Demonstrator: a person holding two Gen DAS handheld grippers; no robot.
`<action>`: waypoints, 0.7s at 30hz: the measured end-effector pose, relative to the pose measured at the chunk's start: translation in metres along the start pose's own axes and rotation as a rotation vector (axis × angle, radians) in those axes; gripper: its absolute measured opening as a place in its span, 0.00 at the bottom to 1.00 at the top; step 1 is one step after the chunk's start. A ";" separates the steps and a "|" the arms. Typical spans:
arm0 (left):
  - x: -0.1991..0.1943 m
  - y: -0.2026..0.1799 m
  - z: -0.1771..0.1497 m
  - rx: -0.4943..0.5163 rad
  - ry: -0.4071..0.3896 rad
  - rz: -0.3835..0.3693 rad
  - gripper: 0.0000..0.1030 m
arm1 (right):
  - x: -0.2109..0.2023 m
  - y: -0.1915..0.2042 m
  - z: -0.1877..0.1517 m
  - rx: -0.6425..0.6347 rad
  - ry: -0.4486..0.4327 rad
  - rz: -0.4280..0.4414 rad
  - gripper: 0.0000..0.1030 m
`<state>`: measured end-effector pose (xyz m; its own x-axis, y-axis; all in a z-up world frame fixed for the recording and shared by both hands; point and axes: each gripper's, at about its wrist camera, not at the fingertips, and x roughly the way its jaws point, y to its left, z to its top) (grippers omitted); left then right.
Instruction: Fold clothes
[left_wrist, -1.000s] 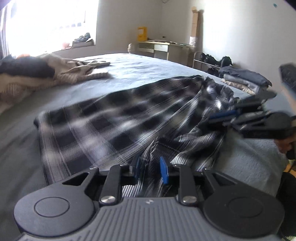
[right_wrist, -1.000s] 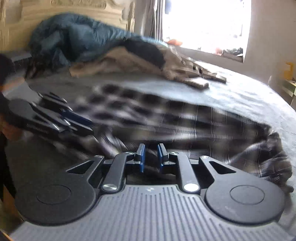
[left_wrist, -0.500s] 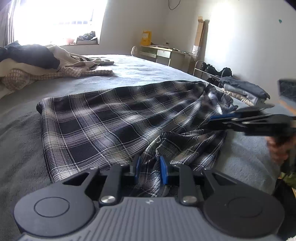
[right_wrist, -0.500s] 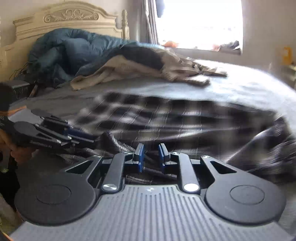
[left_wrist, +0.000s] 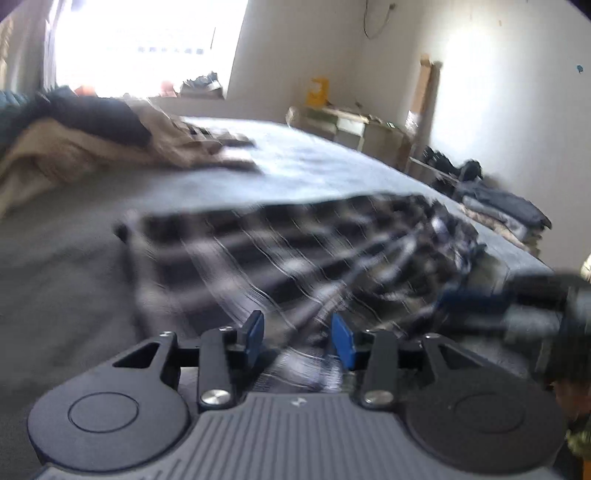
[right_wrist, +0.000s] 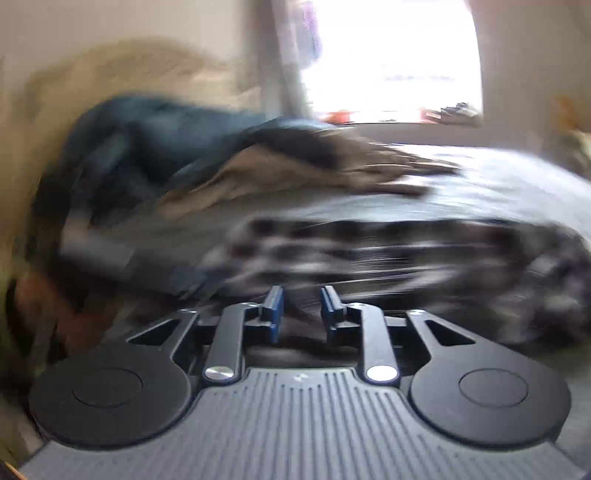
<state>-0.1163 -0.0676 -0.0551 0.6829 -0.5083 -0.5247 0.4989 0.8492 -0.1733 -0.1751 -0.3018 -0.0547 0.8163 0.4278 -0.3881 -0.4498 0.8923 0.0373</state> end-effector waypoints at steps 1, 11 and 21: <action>-0.008 0.004 0.001 -0.002 -0.013 0.014 0.43 | 0.006 0.016 -0.002 -0.057 0.017 0.019 0.30; -0.049 0.097 -0.011 -0.315 -0.010 0.159 0.45 | 0.030 0.107 0.002 -0.332 0.007 0.103 0.73; -0.044 0.120 -0.021 -0.422 0.000 0.131 0.45 | 0.071 0.136 -0.005 -0.444 0.066 -0.034 0.70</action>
<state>-0.0979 0.0592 -0.0708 0.7258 -0.3920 -0.5653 0.1463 0.8909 -0.4299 -0.1798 -0.1510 -0.0821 0.8147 0.3765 -0.4411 -0.5472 0.7509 -0.3697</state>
